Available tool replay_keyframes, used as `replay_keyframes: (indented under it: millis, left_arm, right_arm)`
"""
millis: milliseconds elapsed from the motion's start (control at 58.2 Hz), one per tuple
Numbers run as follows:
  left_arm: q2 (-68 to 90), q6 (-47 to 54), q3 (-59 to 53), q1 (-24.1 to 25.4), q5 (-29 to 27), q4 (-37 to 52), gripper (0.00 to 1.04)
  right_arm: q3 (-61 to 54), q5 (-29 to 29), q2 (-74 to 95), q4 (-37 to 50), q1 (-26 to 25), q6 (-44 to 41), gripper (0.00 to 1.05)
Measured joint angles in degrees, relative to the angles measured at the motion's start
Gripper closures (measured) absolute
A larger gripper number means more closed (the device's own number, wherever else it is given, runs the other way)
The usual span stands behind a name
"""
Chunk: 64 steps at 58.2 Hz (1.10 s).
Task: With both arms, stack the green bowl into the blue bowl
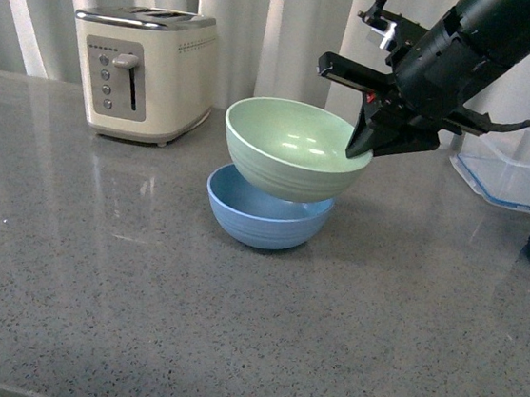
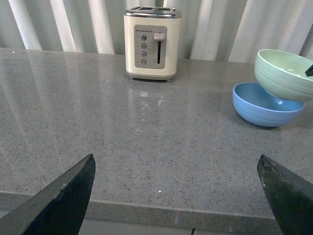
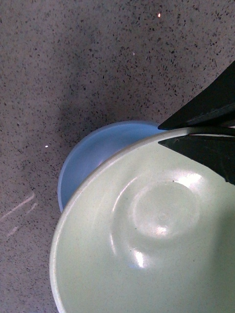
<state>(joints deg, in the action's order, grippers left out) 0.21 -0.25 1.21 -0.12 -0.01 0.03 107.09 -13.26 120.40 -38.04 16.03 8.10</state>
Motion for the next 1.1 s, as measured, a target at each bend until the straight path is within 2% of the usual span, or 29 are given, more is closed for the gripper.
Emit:
replay_keyframes:
  millis: [533,585,842,1100]
  left_arm:
    - [0.0,0.0,0.0,0.0,0.0,0.0,0.07]
    - [0.0,0.0,0.0,0.0,0.0,0.0,0.07]
    - [0.0,0.0,0.0,0.0,0.0,0.0,0.07]
    - [0.0,0.0,0.0,0.0,0.0,0.0,0.07]
  right_arm:
    - [8.6,-1.0,7.7,-3.3,0.5,-1.0,1.04]
    - [8.6,-1.8,7.8,-3.5,0.5,-1.1,0.99]
    - [6.8,-2.4,6.8,-1.5,0.2,-0.3,0.60]
    - [-3.1,-0.8,-0.8,3.9,-3.0,1.1,0.20]
